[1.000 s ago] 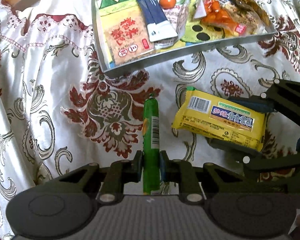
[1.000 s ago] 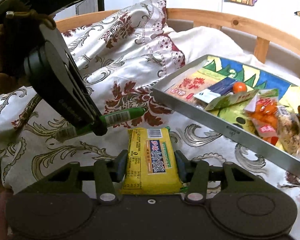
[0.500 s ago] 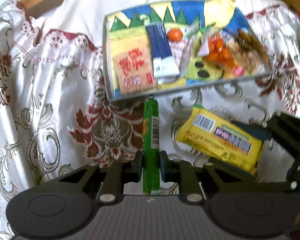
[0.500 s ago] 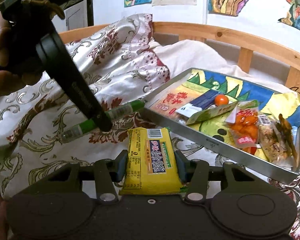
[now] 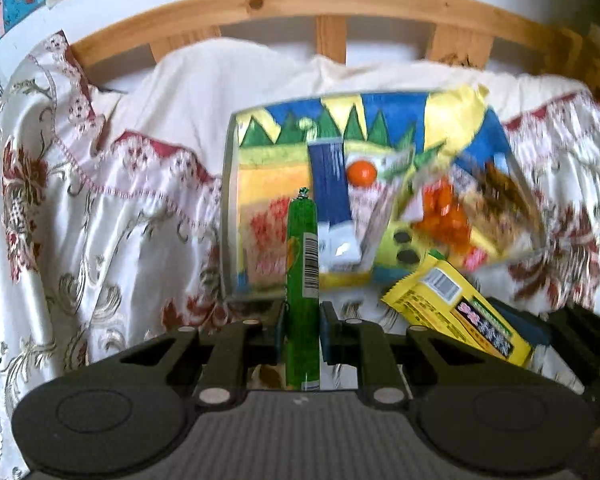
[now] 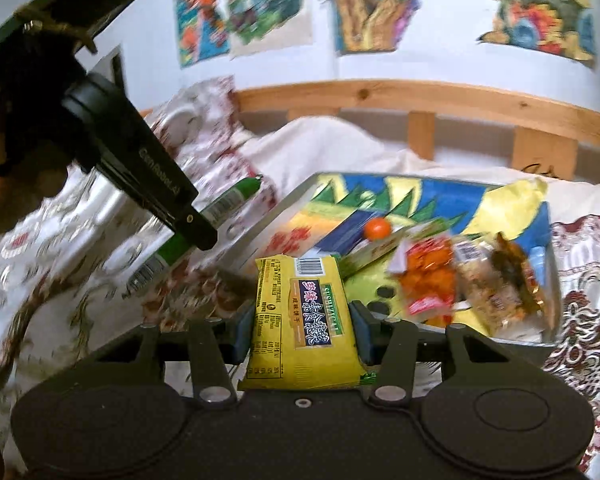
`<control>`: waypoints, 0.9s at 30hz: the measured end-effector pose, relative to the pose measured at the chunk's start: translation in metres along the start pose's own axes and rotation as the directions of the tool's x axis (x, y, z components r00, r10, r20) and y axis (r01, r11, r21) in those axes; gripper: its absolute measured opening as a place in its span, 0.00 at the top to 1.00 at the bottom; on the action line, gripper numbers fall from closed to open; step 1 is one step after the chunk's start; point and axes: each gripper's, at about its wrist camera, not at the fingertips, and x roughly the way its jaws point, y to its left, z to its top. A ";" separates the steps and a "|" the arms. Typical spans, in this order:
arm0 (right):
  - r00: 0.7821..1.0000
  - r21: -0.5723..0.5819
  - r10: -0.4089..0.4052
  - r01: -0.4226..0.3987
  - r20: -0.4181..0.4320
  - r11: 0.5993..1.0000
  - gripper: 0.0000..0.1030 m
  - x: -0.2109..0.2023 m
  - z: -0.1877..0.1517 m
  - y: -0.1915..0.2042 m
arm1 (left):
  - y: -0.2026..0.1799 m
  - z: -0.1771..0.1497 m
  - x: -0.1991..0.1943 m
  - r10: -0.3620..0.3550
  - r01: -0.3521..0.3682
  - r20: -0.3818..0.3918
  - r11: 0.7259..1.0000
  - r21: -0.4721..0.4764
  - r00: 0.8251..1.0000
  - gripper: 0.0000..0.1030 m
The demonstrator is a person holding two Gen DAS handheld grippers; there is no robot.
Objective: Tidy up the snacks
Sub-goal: 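Lift and carry green tube toward tray while right tool carries yellow packet there, then lower green tube into tray and open left tool while right tool releases yellow packet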
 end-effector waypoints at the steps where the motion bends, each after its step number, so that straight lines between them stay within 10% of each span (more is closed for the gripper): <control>1: 1.000 0.015 -0.011 0.011 0.016 1.000 0.50 -0.001 0.001 -0.004 | -0.002 0.005 0.001 -0.003 0.003 0.007 1.000 -0.007 1.000 0.82; 27: 0.953 0.097 -0.231 0.215 0.195 0.972 0.50 0.061 0.043 -0.101 | -0.016 0.088 0.103 -0.078 0.085 0.121 0.995 -0.054 0.990 0.82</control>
